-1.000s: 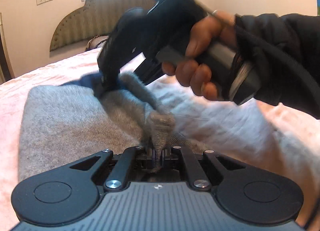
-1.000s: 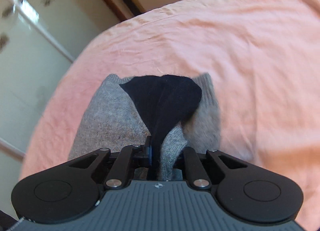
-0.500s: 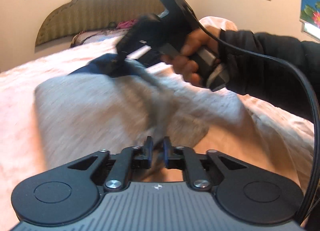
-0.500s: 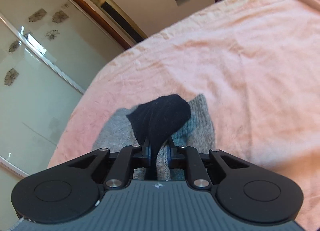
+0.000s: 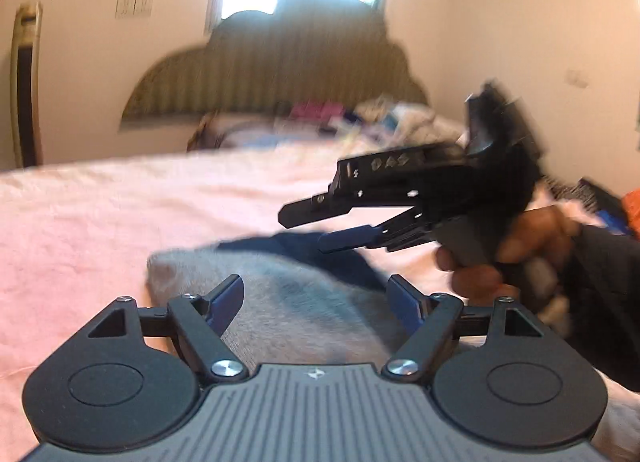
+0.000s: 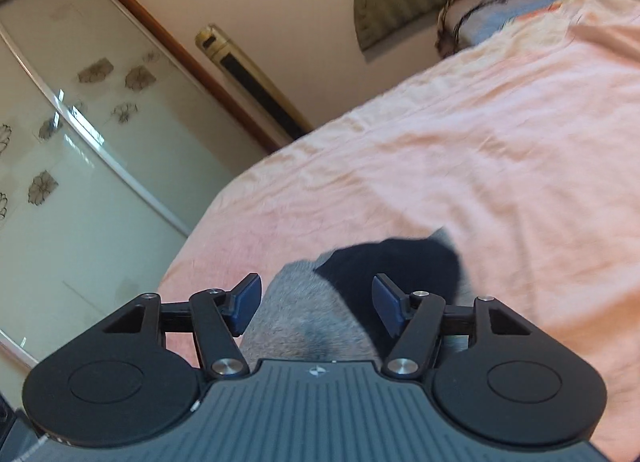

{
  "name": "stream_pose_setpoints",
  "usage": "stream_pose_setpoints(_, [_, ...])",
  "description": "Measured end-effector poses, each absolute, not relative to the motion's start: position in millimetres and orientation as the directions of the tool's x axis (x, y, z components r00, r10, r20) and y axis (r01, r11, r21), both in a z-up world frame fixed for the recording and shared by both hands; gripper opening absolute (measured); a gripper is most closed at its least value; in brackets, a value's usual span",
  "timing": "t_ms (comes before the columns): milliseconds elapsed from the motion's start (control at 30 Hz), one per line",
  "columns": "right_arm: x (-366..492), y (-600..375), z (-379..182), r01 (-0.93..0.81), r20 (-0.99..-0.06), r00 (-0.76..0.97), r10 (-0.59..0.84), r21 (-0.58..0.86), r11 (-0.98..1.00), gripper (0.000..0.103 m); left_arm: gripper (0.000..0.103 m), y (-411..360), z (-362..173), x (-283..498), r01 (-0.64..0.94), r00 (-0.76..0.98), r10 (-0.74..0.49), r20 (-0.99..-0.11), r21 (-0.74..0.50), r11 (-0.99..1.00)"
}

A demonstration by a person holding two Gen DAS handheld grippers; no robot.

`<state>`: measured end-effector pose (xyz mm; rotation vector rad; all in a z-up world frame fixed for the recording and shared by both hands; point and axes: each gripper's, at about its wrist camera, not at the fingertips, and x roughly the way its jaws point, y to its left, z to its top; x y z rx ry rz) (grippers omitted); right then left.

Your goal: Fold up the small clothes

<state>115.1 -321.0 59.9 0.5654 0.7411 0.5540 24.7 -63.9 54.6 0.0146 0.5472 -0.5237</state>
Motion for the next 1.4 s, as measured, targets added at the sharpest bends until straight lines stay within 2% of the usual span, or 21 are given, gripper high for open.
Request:
stream_pose_setpoints(67, [126.7, -310.4, 44.8, -0.220, -0.507, 0.578, 0.639, 0.658, 0.721, 0.068, 0.077, -72.2, 26.3, 51.0, 0.472, 0.653, -0.440, -0.617, -0.123, 0.873])
stream_pose_setpoints(100, [132.3, -307.7, 34.3, -0.196, -0.551, 0.561, 0.618, 0.637, 0.745, 0.069, 0.077, -70.1, 15.2, 46.8, 0.483, 0.668, -0.443, -0.597, -0.105, 0.869])
stream_pose_setpoints(200, [130.1, -321.4, 16.1, -0.150, -0.543, 0.597, 0.591, 0.648, 0.747, 0.035, 0.077, -70.8, 11.2, 33.2, 0.510, 0.694, -0.437, -0.572, -0.037, 0.859])
stream_pose_setpoints(233, [129.8, -325.3, 12.1, -0.117, -0.565, 0.596, 0.570, 0.642, 0.758, 0.014, 0.078, -71.2, 14.8, 33.7, 0.505, 0.690, -0.433, -0.580, -0.043, 0.862])
stream_pose_setpoints(267, [128.6, -327.6, 10.7, -0.116, -0.575, 0.593, 0.564, 0.632, 0.766, 0.005, 0.077, -71.3, 21.0, 32.2, 0.496, 0.691, -0.424, -0.585, -0.043, 0.867])
stream_pose_setpoints(333, [125.9, -332.7, 15.5, -0.099, -0.580, 0.584, 0.568, 0.644, 0.759, 0.006, 0.075, -68.5, 35.6, 22.6, 0.475, 0.706, -0.414, -0.574, -0.049, 0.879])
stream_pose_setpoints(400, [109.1, -332.7, 34.2, -0.106, -0.578, 0.605, 0.548, 0.623, 0.775, 0.027, 0.075, -61.1, 47.0, 6.8, 0.508, 0.693, -0.469, -0.546, -0.091, 0.857])
stream_pose_setpoints(467, [85.0, -329.3, 50.1, -0.169, -0.533, 0.631, 0.564, 0.615, 0.770, 0.065, 0.076, -56.2, 47.5, -10.2, 0.539, 0.656, -0.506, -0.560, -0.122, 0.834])
stream_pose_setpoints(533, [69.1, -323.6, 48.4, -0.211, -0.530, 0.589, 0.611, 0.629, 0.749, 0.075, 0.076, -62.6, 26.0, -11.2, 0.557, 0.615, -0.497, -0.613, -0.109, 0.823])
stream_pose_setpoints(600, [63.7, -315.2, 29.6, -0.208, -0.602, 0.553, 0.575, 0.569, 0.796, 0.071, 0.076, -70.4, 13.5, -18.2, 0.583, 0.651, -0.481, -0.588, -0.020, 0.812])
stream_pose_setpoints(633, [58.0, -315.5, 25.3, -0.237, -0.583, 0.589, 0.560, 0.538, 0.809, 0.062, 0.075, -74.7, 15.8, -21.8, 0.581, 0.659, -0.463, -0.593, 0.011, 0.814])
stream_pose_setpoints(700, [56.2, -317.5, 30.2, -0.210, -0.596, 0.594, 0.540, 0.533, 0.819, 0.058, 0.075, -72.1, 28.3, -28.2, 0.590, 0.636, -0.496, -0.591, -0.042, 0.806])
stream_pose_setpoints(767, [48.7, -314.2, 46.2, -0.196, -0.613, 0.591, 0.524, 0.522, 0.830, 0.062, 0.075, -63.5, 36.4, -40.7, 0.613, 0.615, -0.546, -0.569, -0.091, 0.785])
stream_pose_setpoints(867, [28.7, -311.0, 55.0, -0.249, -0.594, 0.575, 0.563, 0.528, 0.812, 0.070, 0.076, -58.8, 15.4, -45.8, 0.603, 0.589, -0.486, -0.645, -0.048, 0.796])
stream_pose_setpoints(900, [25.3, -311.6, 47.4, -0.233, -0.618, 0.559, 0.553, 0.523, 0.820, 0.071, 0.076, -53.1, 12.2, -50.8, 0.605, 0.613, -0.495, -0.616, -0.037, 0.795])
stream_pose_setpoints(967, [16.7, -316.6, 30.4, -0.247, -0.607, 0.563, 0.561, 0.524, 0.815, 0.061, 0.076, -47.3, 19.9, -63.3, 0.585, 0.646, -0.477, -0.596, -0.016, 0.811])
stream_pose_setpoints(1100, [-12.9, -336.4, 48.2, -0.210, -0.570, 0.594, 0.567, 0.570, 0.794, 0.064, 0.076, -34.5, 35.6, -99.7, 0.559, 0.726, -0.435, -0.533, 0.087, 0.825])
stream_pose_setpoints(1267, [-36.9, -362.8, 45.1, -0.124, -0.626, 0.612, 0.483, 0.527, 0.841, 0.063, 0.076, -35.6, 20.0, -96.4, 0.510, 0.740, -0.328, -0.587, 0.172, 0.843])
stream_pose_setpoints(1333, [-38.6, -365.3, 38.7, -0.111, -0.645, 0.593, 0.482, 0.527, 0.842, 0.054, 0.066, -35.3, 20.9, -94.2, 0.510, 0.740, -0.336, -0.583, 0.160, 0.845])
stream_pose_setpoints(1367, [-38.0, -363.9, 36.2, -0.116, -0.652, 0.578, 0.491, 0.530, 0.840, 0.049, 0.057, -36.0, 21.9, -93.7, 0.508, 0.742, -0.338, -0.579, 0.157, 0.847])
stream_pose_setpoints(1400, [-37.3, -361.8, 34.6, -0.119, -0.662, 0.564, 0.494, 0.526, 0.842, 0.048, 0.042, -36.9, 22.5, -92.8, 0.507, 0.745, -0.340, -0.574, 0.155, 0.848])
